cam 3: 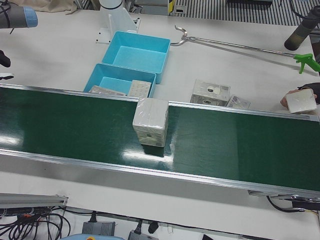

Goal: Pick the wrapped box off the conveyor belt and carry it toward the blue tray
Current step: 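Turn the open right hand to face the approaching wrapped box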

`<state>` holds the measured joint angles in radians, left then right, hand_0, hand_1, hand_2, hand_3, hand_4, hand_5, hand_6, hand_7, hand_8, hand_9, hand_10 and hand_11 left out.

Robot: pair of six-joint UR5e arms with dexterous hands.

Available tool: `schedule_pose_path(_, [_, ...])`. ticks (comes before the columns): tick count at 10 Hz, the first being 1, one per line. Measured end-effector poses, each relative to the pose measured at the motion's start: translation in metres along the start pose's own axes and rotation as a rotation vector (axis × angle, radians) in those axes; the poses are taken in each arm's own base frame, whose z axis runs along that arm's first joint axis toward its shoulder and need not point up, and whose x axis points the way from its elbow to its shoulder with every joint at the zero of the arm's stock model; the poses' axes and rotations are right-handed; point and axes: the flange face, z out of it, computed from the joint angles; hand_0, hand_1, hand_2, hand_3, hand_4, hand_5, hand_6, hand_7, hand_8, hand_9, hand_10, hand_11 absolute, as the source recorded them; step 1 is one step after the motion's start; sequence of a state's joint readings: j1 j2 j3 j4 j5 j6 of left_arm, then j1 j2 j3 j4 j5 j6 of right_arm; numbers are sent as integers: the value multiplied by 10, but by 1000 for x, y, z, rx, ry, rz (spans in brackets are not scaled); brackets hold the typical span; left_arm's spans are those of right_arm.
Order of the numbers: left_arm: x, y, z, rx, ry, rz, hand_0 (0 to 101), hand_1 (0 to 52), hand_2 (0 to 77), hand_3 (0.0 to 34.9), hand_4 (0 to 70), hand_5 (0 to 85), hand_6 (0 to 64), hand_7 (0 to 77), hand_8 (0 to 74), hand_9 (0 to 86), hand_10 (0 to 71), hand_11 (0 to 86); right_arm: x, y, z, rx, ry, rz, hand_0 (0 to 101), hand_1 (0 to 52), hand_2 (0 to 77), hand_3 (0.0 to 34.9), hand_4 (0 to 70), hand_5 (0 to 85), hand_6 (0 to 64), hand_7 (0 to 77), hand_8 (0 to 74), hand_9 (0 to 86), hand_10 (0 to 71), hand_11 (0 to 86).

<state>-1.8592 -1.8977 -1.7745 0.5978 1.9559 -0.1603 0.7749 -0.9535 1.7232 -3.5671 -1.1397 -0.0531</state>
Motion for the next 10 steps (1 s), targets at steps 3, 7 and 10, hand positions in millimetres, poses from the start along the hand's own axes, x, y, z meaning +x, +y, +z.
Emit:
schedule_pose_path(3, [0, 0, 0, 0, 0, 0, 0, 0, 11, 0, 0, 11, 5, 5, 5, 5, 0, 5, 3, -1, -1, 4, 4, -7, 506, 180, 109, 0, 98, 131, 44, 55, 0, 22, 0, 5])
schedule_pose_path(7, [0, 0, 0, 0, 0, 0, 0, 0, 11, 0, 0, 11, 5, 5, 5, 0, 5, 5, 2, -2, -1, 5, 2, -9, 504, 185, 109, 0, 98, 131, 44, 55, 0, 22, 0, 5])
schedule_pose_path(10, [0, 0, 0, 0, 0, 0, 0, 0, 11, 0, 0, 11, 5, 5, 5, 0, 5, 5, 1, -2, -1, 5, 1, -10, 506, 185, 104, 0, 98, 131, 44, 55, 0, 16, 0, 5])
